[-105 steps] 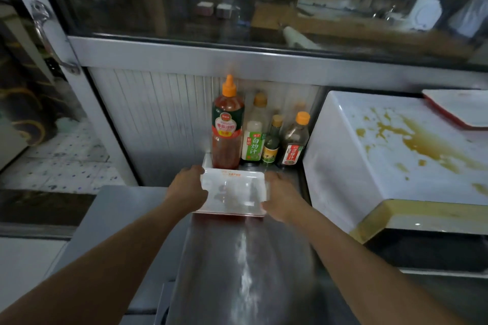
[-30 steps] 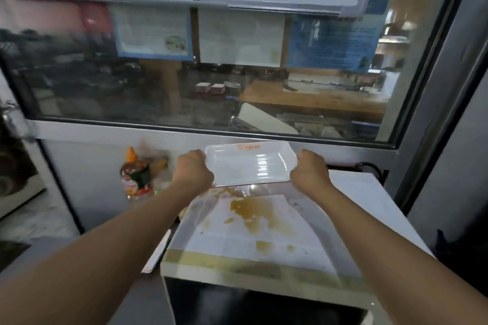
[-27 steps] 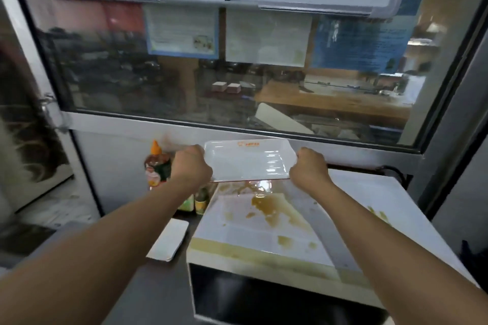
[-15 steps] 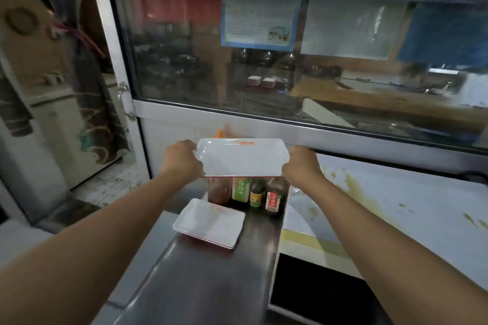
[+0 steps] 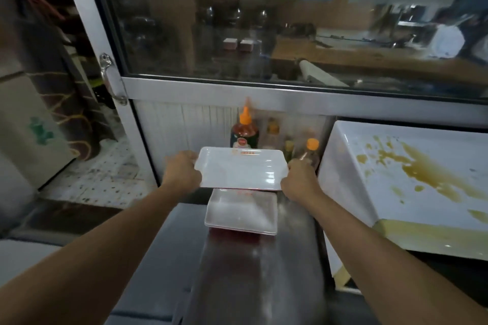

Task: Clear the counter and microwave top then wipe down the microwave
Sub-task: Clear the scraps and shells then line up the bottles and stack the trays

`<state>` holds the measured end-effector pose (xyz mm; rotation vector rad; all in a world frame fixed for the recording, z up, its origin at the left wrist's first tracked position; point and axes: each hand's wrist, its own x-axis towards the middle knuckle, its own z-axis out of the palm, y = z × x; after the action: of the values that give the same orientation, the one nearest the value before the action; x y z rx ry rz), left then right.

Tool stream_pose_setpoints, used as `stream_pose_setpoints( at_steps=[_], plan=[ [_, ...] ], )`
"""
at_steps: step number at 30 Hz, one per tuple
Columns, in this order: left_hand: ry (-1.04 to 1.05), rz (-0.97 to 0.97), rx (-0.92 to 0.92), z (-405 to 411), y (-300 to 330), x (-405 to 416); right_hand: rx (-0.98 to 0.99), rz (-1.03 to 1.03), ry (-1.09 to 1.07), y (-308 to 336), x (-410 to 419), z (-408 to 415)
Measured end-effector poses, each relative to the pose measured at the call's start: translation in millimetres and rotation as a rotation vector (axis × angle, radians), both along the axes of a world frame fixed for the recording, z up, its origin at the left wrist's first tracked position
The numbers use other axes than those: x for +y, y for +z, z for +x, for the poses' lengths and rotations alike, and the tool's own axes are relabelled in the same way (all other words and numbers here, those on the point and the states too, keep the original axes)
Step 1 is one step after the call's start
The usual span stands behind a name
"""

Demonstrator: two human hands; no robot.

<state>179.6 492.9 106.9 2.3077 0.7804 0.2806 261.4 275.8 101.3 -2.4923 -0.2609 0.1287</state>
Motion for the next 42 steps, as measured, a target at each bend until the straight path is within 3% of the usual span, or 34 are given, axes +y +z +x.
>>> stream_pose_setpoints(
  at_steps=[19,31,42],
  plan=[
    [-0.146,-0.019,0.115,32,-146,21,0.258,-0.087,-0.184,-136,14,20],
    [-0.192,0.039,0.092,39,-178,20,0.205,-0.109,-0.172,-167,12,24],
    [-0.240,0.107,0.179,34,-182,23,0.245,-0.161,-0.106,-172,11,16]
  ],
)
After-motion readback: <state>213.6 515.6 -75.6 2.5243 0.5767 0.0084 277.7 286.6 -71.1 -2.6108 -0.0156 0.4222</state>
